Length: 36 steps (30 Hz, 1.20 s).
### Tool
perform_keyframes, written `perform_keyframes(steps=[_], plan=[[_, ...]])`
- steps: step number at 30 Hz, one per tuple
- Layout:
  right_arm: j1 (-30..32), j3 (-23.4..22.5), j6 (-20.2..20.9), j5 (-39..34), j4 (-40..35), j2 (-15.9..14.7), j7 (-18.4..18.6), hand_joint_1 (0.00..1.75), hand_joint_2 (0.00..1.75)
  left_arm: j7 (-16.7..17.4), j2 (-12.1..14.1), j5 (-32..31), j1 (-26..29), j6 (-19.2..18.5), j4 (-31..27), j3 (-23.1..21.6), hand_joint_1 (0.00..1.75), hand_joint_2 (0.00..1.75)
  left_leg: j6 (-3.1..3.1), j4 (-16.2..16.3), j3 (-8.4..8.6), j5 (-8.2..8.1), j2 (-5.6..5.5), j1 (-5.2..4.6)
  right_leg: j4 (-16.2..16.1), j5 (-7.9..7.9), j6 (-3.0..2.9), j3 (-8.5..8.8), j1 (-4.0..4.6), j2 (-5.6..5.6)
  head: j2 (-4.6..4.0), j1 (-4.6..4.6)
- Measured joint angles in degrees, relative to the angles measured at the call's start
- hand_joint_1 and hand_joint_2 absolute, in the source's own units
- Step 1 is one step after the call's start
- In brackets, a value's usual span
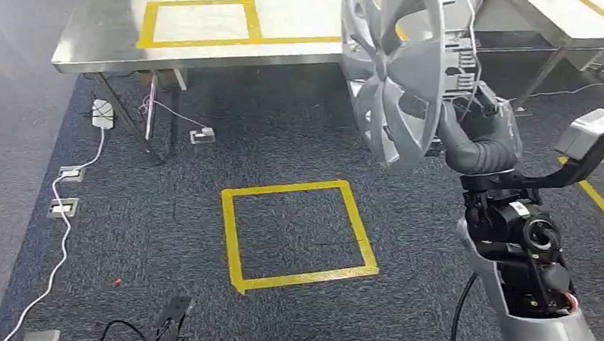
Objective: Take the parts from the cabinet and place them on the table.
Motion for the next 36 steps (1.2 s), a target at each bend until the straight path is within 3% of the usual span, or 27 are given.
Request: perform_keyframes(steps=[1,3,4,5,6,8,9,10,11,13,14,15,16,17,19,20,21,24,26,27,29,30,31,32,33,35,36], plan=[[0.1,0.0,0.0,0.0,0.0,0.0,0.0,1.75,1.75,0.0,0.0,0.0,0.1,0.0,0.0,0.0,0.00,1.75,0.01,0.0,0.64,-0.40,-0.14,-0.11,-2.7,2.75,-0.33,0.58,0.06,0.00,0.00,0.07],[0.1,0.0,0.0,0.0,0.1,0.0,0.0,1.75,1.75,0.0,0.0,0.0,0.1,0.0,0.0,0.0,0.00,1.75,-0.07,0.0,2.27,-1.35,-0.40,-0.44,-13.9,10.59,-1.48,4.63,0.54,0.02,0.00,0.28],[0.0,0.0,0.0,0.0,0.1,0.0,0.0,1.75,1.75,-0.1,-0.1,0.0,0.1,0.0,0.0,0.0,0.00,1.75,-0.18,-0.1,2.75,-1.78,-0.41,-0.44,-18.1,12.31,-2.14,6.06,0.89,0.01,0.00,0.33],[-0.1,0.0,0.0,0.0,0.2,0.0,0.0,1.75,1.75,-0.1,-0.2,0.0,-0.1,0.0,0.0,0.0,0.00,1.75,-0.45,-0.1,2.74,-1.93,-0.43,-0.77,-18.6,11.67,-2.17,6.74,1.06,-0.08,0.00,0.00],[-0.3,0.1,0.1,0.0,0.2,0.0,0.0,1.75,1.75,-0.1,-0.1,0.0,-0.1,0.0,0.0,0.0,0.00,1.75,-0.68,-0.1,2.53,-1.98,-0.44,-0.58,-19.7,11.15,-2.21,7.15,1.07,-0.08,0.00,0.44],[-0.3,0.1,0.1,0.0,0.2,0.0,-0.1,1.75,1.75,-0.1,-0.2,0.0,-0.1,0.0,0.0,0.0,0.00,1.75,-1.05,-0.4,2.57,-2.06,-0.29,-0.46,-19.7,10.95,-2.31,7.06,1.17,0.13,0.00,0.28],[-0.3,0.0,0.1,0.0,0.2,0.0,0.0,1.75,1.75,-0.1,0.0,0.0,-0.2,0.0,0.0,0.0,0.00,1.75,-1.44,-0.4,2.76,-2.32,-0.29,-0.84,-20.3,10.99,-2.41,7.60,0.55,0.20,0.00,0.30],[-0.3,0.1,0.1,0.0,0.2,0.0,-0.1,1.75,1.75,-0.1,0.0,0.0,-0.1,0.0,0.0,0.0,0.00,1.75,-1.85,0.6,2.60,-2.89,-0.14,-0.57,-20.8,11.04,-2.50,8.27,0.29,0.08,0.00,0.39],[-0.4,0.1,0.1,0.0,0.2,0.0,-0.1,1.75,1.75,-0.1,0.0,0.0,-0.2,0.0,0.0,0.0,0.00,1.75,-2.34,3.5,1.18,-4.23,-0.01,-0.56,-21.0,10.92,-2.66,8.44,0.28,0.10,0.00,0.04],[-0.4,0.2,0.1,0.0,0.3,0.0,-0.1,1.75,1.75,-0.1,0.0,0.0,-0.3,0.0,0.0,0.0,0.00,1.75,-2.93,13.9,-4.86,-8.40,0.07,-0.05,-21.0,10.64,-2.96,8.52,0.27,-0.02,0.00,-0.33],[-0.4,0.2,0.1,0.0,0.3,0.0,-0.1,1.75,1.75,-0.1,0.0,0.0,-0.2,0.0,0.0,0.0,0.00,1.75,-3.12,18.3,-7.65,-9.59,0.09,0.07,-20.9,10.45,-2.93,8.59,0.27,-0.01,0.00,-0.37],[-0.4,0.2,0.1,0.0,0.3,0.0,-0.1,1.75,1.75,-0.1,0.0,0.0,-0.1,-0.1,0.0,0.0,0.00,1.75,-3.21,20.3,-9.40,-9.33,0.10,0.23,-20.9,10.25,-2.89,8.81,0.26,0.03,0.00,-0.48],[-0.3,0.2,0.1,0.0,0.4,0.0,-0.1,1.75,1.75,-0.1,0.1,0.0,0.0,-0.1,0.0,0.0,0.00,1.75,-3.28,19.3,-9.63,-7.54,0.14,0.39,-20.9,9.97,-2.84,9.16,0.24,0.10,0.00,-0.70],[-0.2,0.2,0.1,-0.1,0.5,0.0,-0.1,1.75,1.75,-0.1,0.1,0.0,0.0,-0.1,0.0,0.0,0.00,1.75,-3.30,15.2,-8.30,-4.32,0.16,0.54,-20.9,9.60,-2.69,9.72,0.21,0.15,0.00,-0.83],[-0.1,0.2,0.1,-0.1,0.5,0.0,-0.1,1.75,1.75,-0.1,0.2,0.0,-0.1,-0.1,0.0,0.0,0.00,1.75,-3.21,3.9,-3.57,2.26,0.26,0.68,-20.8,8.66,-2.25,10.92,0.07,0.20,0.00,-1.01],[-0.2,0.2,0.1,-0.2,0.5,0.0,-0.1,1.75,1.75,-0.1,0.2,0.0,-0.1,-0.2,0.0,0.0,0.00,1.75,-3.02,0.8,-2.33,2.70,0.37,0.66,-20.8,8.29,-1.85,10.93,0.16,0.21,0.00,-1.09],[-0.4,0.2,0.1,-0.4,0.5,0.0,-0.2,1.75,1.75,-0.1,0.2,0.0,-0.2,-0.2,0.0,0.0,0.00,1.75,-2.73,-0.1,-2.09,2.22,0.23,0.38,-20.4,8.10,-1.51,10.60,0.53,0.40,0.00,-1.31],[-0.5,0.4,0.1,-0.4,0.5,0.0,-0.3,1.75,1.75,-0.1,0.2,0.0,-0.1,-0.2,0.0,0.0,0.00,1.75,-1.67,0.3,-2.18,1.63,0.12,0.17,-20.8,7.67,-0.76,10.87,0.34,0.36,0.00,-0.72],[-0.5,0.4,0.1,-0.4,0.6,0.0,-0.2,1.75,1.75,0.0,0.1,0.0,-0.1,-0.2,0.0,0.0,0.00,1.75,-0.99,0.0,-1.35,1.32,0.11,0.58,-18.7,6.07,-0.19,10.34,0.24,-0.01,0.00,-0.63],[-0.6,0.4,0.1,-0.4,0.7,0.0,-0.3,1.75,1.75,-0.1,0.1,-0.1,-0.2,-0.2,0.0,0.0,0.00,1.75,-0.69,0.0,-1.13,1.13,0.13,0.58,-14.7,4.20,-0.06,8.47,0.33,-0.05,0.00,-0.24],[-0.8,0.5,-0.1,-0.1,1.1,0.0,-0.3,1.75,1.75,-0.1,0.1,-0.1,-0.4,-0.2,0.0,0.0,0.00,1.75,-0.38,0.0,-0.77,0.76,0.12,0.43,-4.4,0.52,0.11,2.90,0.35,-0.04,0.00,0.11],[-0.8,0.6,-0.3,0.1,1.3,0.0,-0.3,1.75,1.75,0.0,0.1,-0.2,-0.3,-0.2,0.0,0.0,0.00,1.75,-0.29,0.0,-0.54,0.53,0.11,0.36,-0.7,-0.08,0.11,0.61,0.35,-0.04,0.00,0.13],[-0.8,0.7,-0.5,0.4,1.6,0.0,-0.4,1.75,1.75,0.0,0.1,-0.2,-0.3,-0.2,0.0,0.0,0.00,1.75,-0.30,0.0,-0.18,0.26,0.06,0.33,0.1,0.87,0.01,-0.51,0.35,-0.04,0.00,0.13],[-0.8,0.9,-0.9,0.9,1.9,0.0,-0.4,1.75,1.75,0.2,0.1,-0.2,-0.3,-0.2,0.0,0.0,0.00,1.75,-0.35,0.0,0.34,-0.07,-0.07,0.31,-2.3,3.34,-0.20,-0.02,0.36,-0.05,0.00,0.18],[-0.8,0.9,-1.1,1.1,2.1,0.0,-0.3,1.75,1.75,0.2,0.1,-0.2,-0.3,-0.2,0.0,0.0,0.00,1.75,-0.40,0.0,0.87,-0.39,-0.19,0.30,-6.3,6.28,-0.42,1.41,0.36,-0.04,0.00,0.17],[-1.1,0.9,-1.5,1.8,2.7,0.0,-0.3,1.75,1.75,0.2,0.1,-0.3,-0.3,-0.2,0.0,0.0,0.00,1.75,-0.77,0.0,1.98,-1.15,-0.43,0.25,-17.8,12.74,-1.26,5.74,0.53,-0.05,0.00,0.33],[-1.4,1.0,-1.5,1.8,3.1,-0.1,-0.3,1.75,1.75,0.2,0.0,-0.4,-0.4,-0.2,0.0,0.0,0.00,1.75,-1.04,0.0,1.93,-1.32,-0.44,-0.02,-18.4,11.84,-1.48,6.42,0.76,-0.03,0.00,0.15]])
